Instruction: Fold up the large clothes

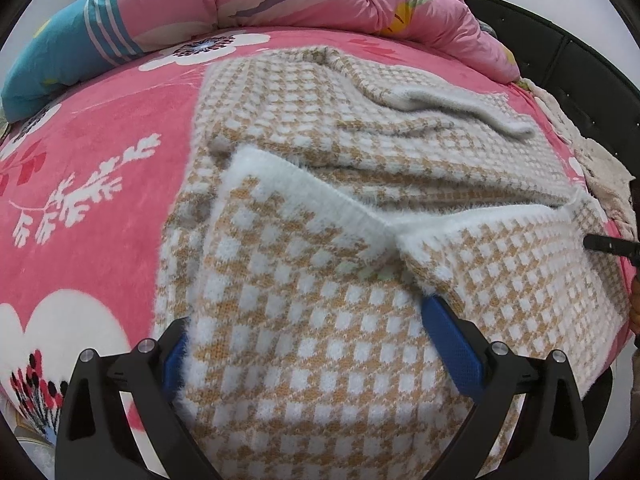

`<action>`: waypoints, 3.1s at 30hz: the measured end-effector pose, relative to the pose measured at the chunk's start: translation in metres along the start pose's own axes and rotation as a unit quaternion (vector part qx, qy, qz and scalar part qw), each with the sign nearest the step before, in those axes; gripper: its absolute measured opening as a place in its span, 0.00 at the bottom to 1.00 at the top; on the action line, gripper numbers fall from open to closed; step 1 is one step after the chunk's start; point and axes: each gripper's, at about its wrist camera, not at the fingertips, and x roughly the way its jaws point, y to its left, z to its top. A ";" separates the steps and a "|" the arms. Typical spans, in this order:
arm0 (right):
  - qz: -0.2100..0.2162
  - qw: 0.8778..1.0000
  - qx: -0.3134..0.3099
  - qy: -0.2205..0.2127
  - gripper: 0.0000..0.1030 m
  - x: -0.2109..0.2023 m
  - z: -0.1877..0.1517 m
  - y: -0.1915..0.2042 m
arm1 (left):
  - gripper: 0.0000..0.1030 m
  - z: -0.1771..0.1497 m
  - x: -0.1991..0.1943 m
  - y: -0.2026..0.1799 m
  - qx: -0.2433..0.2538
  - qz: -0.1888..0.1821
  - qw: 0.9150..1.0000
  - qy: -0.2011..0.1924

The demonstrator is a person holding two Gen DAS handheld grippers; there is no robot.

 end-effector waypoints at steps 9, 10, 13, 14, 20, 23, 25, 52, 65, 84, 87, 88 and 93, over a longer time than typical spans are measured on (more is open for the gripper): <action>-0.105 0.994 -0.033 0.014 0.21 0.012 -0.004 0.038 | 0.94 -0.002 0.000 -0.004 0.009 0.013 1.000 -0.004; -0.109 0.993 -0.032 0.015 0.21 0.013 -0.002 0.039 | 0.94 -0.002 0.000 -0.004 0.009 0.014 1.000 -0.004; -0.115 0.993 -0.027 0.018 0.22 0.016 -0.002 0.038 | 0.94 -0.002 0.000 -0.004 0.009 0.012 1.000 -0.006; -0.115 0.993 -0.026 0.019 0.22 0.017 -0.001 0.036 | 0.95 -0.002 0.000 -0.004 0.009 0.012 1.000 -0.007; -0.120 0.992 -0.021 0.024 0.22 0.019 0.002 0.033 | 0.95 -0.003 -0.001 -0.003 0.008 0.011 1.000 -0.008; -0.124 0.992 -0.022 0.024 0.23 0.018 0.002 0.032 | 0.94 -0.003 -0.001 -0.003 0.009 0.011 1.000 -0.009; -0.126 0.992 -0.020 0.024 0.24 0.021 0.003 0.033 | 0.95 -0.003 -0.002 -0.003 0.009 0.010 1.000 -0.011; -0.228 0.962 -0.073 -0.132 0.05 -0.037 -0.043 0.119 | 0.07 -0.021 -0.065 0.027 0.003 -0.007 0.993 -0.118; -0.226 0.930 -0.106 -0.268 0.05 -0.118 0.014 0.148 | 0.07 0.043 -0.171 0.016 0.032 -0.024 0.961 -0.272; -0.120 0.983 0.079 -0.114 0.42 0.038 0.172 -0.033 | 0.35 0.201 0.052 0.083 -0.041 0.011 0.997 -0.066; -0.117 0.977 0.068 -0.163 0.57 0.003 0.165 -0.026 | 0.52 0.205 0.018 0.092 -0.056 -0.007 0.989 -0.135; -0.118 0.976 0.059 -0.173 0.57 -0.004 0.165 -0.020 | 0.52 0.211 0.008 0.093 -0.056 -0.021 0.987 -0.150; -0.083 0.989 0.015 -0.121 0.57 0.044 0.191 0.008 | 0.53 0.236 0.048 0.071 -0.043 -0.098 0.992 -0.065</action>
